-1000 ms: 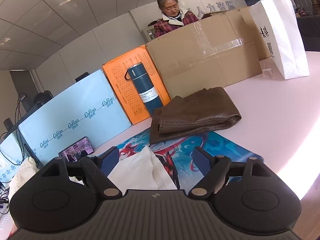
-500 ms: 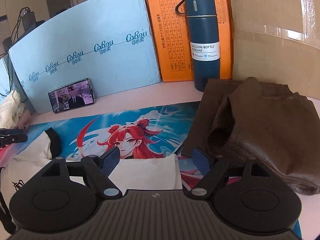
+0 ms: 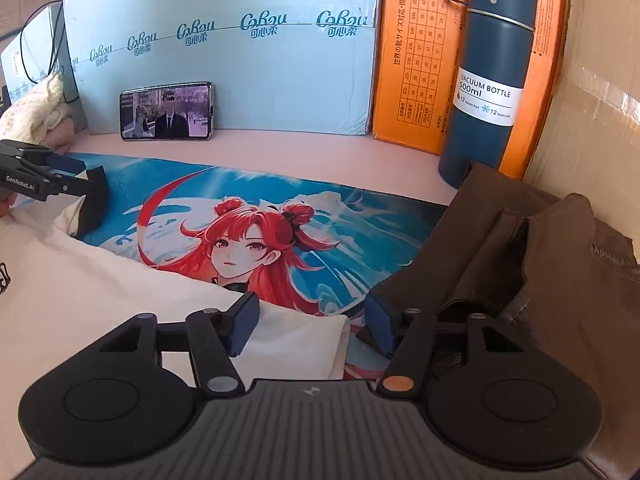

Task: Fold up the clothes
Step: 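Lay the white T-shirt flat on the desk mat and open both grippers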

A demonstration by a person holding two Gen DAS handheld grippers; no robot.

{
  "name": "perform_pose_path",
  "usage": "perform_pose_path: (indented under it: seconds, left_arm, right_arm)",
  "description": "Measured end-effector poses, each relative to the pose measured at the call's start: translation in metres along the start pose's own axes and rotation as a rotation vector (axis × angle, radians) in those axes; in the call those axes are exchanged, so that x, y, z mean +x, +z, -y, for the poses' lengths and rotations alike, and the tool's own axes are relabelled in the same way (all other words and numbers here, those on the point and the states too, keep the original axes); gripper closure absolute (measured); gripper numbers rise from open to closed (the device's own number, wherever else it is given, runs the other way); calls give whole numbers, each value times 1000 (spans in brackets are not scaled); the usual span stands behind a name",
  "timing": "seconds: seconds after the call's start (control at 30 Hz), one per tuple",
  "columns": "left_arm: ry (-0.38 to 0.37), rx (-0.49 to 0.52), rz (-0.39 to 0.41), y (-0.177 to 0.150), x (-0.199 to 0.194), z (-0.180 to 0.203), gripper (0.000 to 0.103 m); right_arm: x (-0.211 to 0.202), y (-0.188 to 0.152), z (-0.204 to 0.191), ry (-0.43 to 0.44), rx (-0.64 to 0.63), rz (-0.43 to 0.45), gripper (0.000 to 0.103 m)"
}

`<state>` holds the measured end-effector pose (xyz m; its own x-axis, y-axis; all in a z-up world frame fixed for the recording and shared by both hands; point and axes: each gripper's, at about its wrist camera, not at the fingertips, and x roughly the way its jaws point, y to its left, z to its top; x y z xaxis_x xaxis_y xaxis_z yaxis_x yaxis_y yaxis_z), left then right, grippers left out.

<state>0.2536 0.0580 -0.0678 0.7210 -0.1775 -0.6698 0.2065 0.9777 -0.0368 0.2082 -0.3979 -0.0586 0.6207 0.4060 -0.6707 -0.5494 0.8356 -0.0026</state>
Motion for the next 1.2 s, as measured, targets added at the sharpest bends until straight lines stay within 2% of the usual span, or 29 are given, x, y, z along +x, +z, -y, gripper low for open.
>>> perform_pose_path:
  seconds: [0.1, 0.2, 0.27, 0.3, 0.33, 0.4, 0.47, 0.5, 0.67, 0.83, 0.9, 1.0, 1.03, 1.07, 1.1, 1.13, 1.2]
  left_arm:
    - [-2, 4, 10, -1, -1, 1, 20]
    - [-24, 12, 28, -3, -4, 5, 34]
    - [-47, 31, 41, -5, -8, 10, 64]
    - [-60, 48, 48, -6, -10, 13, 74]
    - [-63, 80, 63, -8, -12, 18, 90]
    - [7, 157, 108, -12, -16, 28, 91]
    - [77, 177, 152, -10, -17, 28, 91]
    - [96, 173, 167, -6, -18, 25, 91]
    - [171, 171, 199, 17, -9, 15, 91]
    - [274, 202, 169, 34, 24, 14, 91]
    - [302, 201, 129, 38, 36, 15, 90]
    - [338, 209, 59, 36, 45, 17, 82]
    - [351, 208, 52, 37, 44, 16, 72]
    - [364, 205, 49, 38, 43, 14, 54]
    - [367, 186, 54, 39, 39, 9, 40]
    - [367, 163, 63, 41, 35, 4, 19]
    - [381, 103, 106, 44, 18, -11, 16]
  right_arm:
    - [6, 4, -6, -5, -49, -30, 53]
    - [6, 5, -3, 14, -41, -51, 57]
    - [3, 2, -5, 30, -41, -56, 64]
    - [0, 1, -8, 33, -60, -56, 73]
    - [-3, -1, -10, 34, -77, -57, 83]
    - [-5, 0, -14, 16, -90, -52, 90]
    - [-4, 2, -17, -30, -104, -24, 92]
    - [-4, 4, -19, -56, -111, -4, 95]
    - [10, 22, -19, -143, -128, 64, 96]
    - [39, 38, -11, -201, -108, 67, 96]
    - [50, 43, -10, -216, -105, 56, 96]
    - [63, 44, -14, -233, -139, 28, 95]
    - [66, 44, -16, -242, -159, 21, 94]
    - [68, 43, -17, -252, -169, 18, 93]
    - [67, 44, -16, -264, -158, 22, 88]
    - [64, 45, -14, -280, -133, 29, 77]
    - [54, 47, -8, -287, -72, 57, 64]
